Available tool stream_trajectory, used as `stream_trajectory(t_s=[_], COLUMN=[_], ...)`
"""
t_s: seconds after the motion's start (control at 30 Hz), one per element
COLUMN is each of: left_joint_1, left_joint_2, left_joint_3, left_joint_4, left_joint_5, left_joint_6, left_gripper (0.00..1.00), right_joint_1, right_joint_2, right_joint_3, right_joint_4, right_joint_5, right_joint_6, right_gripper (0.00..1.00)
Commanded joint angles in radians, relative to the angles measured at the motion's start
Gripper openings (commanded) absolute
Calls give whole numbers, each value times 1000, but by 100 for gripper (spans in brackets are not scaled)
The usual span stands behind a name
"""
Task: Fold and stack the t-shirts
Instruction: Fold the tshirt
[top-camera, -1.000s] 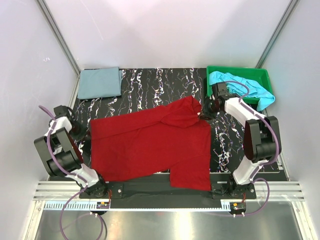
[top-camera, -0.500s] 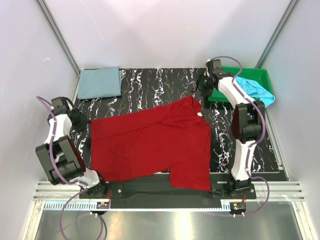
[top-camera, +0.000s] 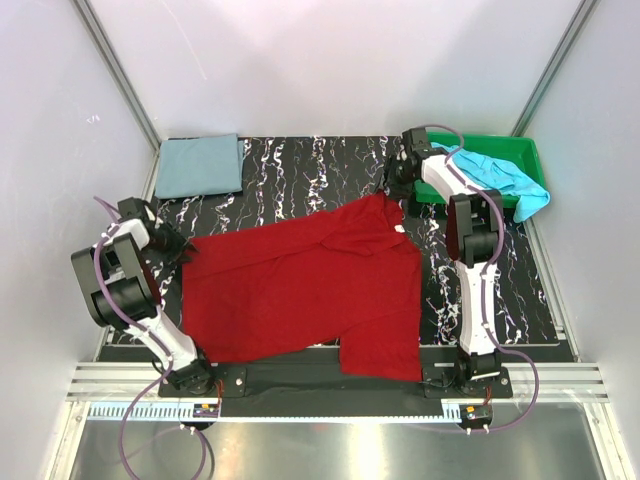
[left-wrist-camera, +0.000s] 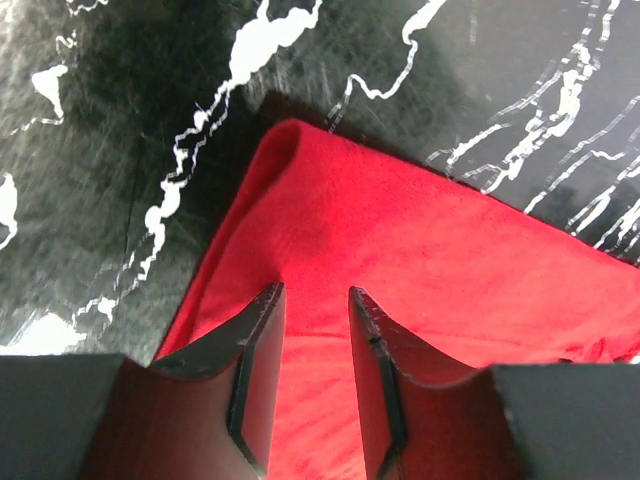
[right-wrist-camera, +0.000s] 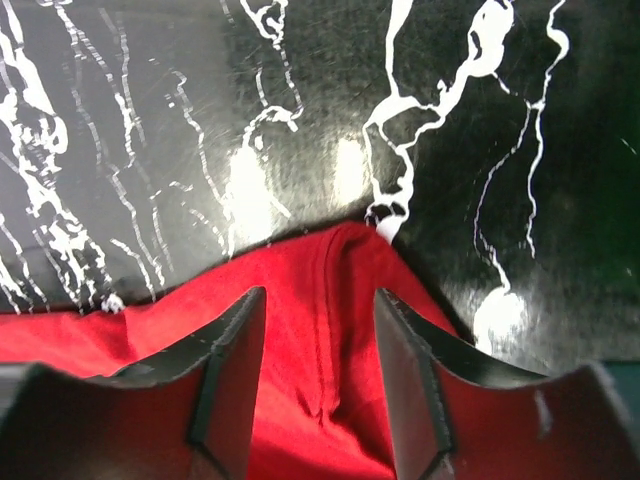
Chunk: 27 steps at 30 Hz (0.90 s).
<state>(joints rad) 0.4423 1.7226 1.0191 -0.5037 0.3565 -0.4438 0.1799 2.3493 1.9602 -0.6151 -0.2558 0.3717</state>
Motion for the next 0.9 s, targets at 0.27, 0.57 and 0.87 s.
stream_trajectory(t_s=[0.27,0.57,0.87], left_joint_1=[1,-1,3], left_joint_2=[57,138,245], left_joint_3=[44,99,263], left_joint_4=[39,48,48], left_joint_5=[-42,-60,-36], left_joint_6=[-39,-73,-93], left_gripper=[36,36,36], right_joint_1=[-5,-5,-7], right_joint_2=[70,62,155], right_joint_3=[114,143,279], right_joint_4=[9,69,91], right_joint_5=[-11,250,306], right_joint_6=[29,21,22], right_gripper=[17,0,0])
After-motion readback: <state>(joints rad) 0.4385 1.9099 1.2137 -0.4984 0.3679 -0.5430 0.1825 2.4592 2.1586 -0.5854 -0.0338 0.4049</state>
